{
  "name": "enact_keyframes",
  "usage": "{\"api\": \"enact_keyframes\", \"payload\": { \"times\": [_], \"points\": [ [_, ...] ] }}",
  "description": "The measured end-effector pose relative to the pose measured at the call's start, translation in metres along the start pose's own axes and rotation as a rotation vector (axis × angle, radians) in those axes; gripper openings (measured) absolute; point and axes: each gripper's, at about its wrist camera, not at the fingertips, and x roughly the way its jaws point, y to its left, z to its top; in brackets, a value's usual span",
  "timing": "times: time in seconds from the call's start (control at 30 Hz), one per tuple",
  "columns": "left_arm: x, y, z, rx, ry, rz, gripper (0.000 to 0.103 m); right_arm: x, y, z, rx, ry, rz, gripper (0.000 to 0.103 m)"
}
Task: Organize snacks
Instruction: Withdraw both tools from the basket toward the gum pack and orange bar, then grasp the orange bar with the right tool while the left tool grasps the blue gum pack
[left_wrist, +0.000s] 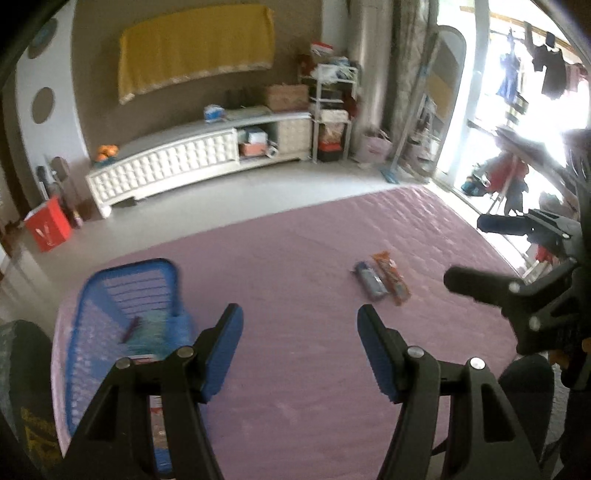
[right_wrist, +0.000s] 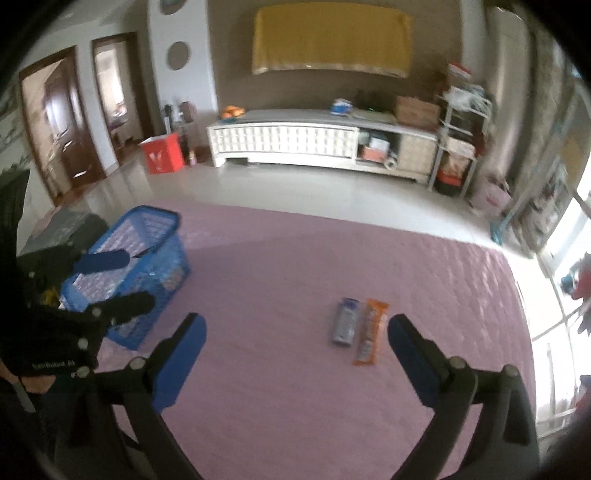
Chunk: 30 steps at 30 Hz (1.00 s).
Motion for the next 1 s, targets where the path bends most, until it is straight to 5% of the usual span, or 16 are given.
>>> {"api": "enact_keyframes", "payload": {
  "times": [0.47, 1.0],
  "points": [
    [0.109, -0.061, 0.010, 0.023, 0.151, -0.068, 0.062, 0.064, -0.075, -0.035, 0.087, 0.117, -0.072, 0.101],
    [0.204, -0.059, 0.006, -0.035, 0.252, -0.119, 0.062, 0.146, -0.108, -0.038, 0.102, 0.193, -0.137, 0.101]
  ]
}}
